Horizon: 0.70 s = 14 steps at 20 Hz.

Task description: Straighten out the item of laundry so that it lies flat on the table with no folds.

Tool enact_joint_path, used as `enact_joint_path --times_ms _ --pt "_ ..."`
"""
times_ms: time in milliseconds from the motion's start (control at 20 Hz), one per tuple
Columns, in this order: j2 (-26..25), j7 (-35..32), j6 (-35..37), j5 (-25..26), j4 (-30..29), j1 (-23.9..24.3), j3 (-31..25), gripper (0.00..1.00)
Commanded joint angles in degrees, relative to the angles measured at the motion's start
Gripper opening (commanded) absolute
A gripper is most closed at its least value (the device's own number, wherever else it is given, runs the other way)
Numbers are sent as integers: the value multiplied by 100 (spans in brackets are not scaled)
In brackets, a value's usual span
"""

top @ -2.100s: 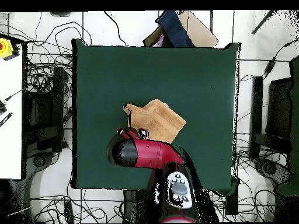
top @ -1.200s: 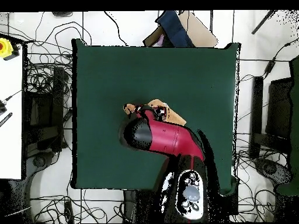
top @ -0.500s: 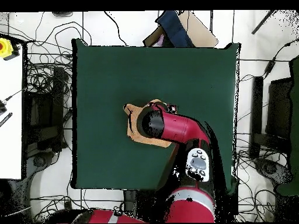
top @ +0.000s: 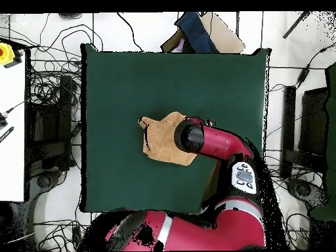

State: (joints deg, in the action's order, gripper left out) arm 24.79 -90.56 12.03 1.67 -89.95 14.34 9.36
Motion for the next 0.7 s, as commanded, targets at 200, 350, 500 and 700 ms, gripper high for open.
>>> enact_joint_path --times_ms 200,350,500,700 --pt "-529 293 1679 8 451 673 -1508 100" --pt "-483 242 1887 62 467 673 -1506 100" --pt "-470 213 2132 118 530 693 -1534 100" --pt "-422 132 2424 164 613 656 -1491 100"
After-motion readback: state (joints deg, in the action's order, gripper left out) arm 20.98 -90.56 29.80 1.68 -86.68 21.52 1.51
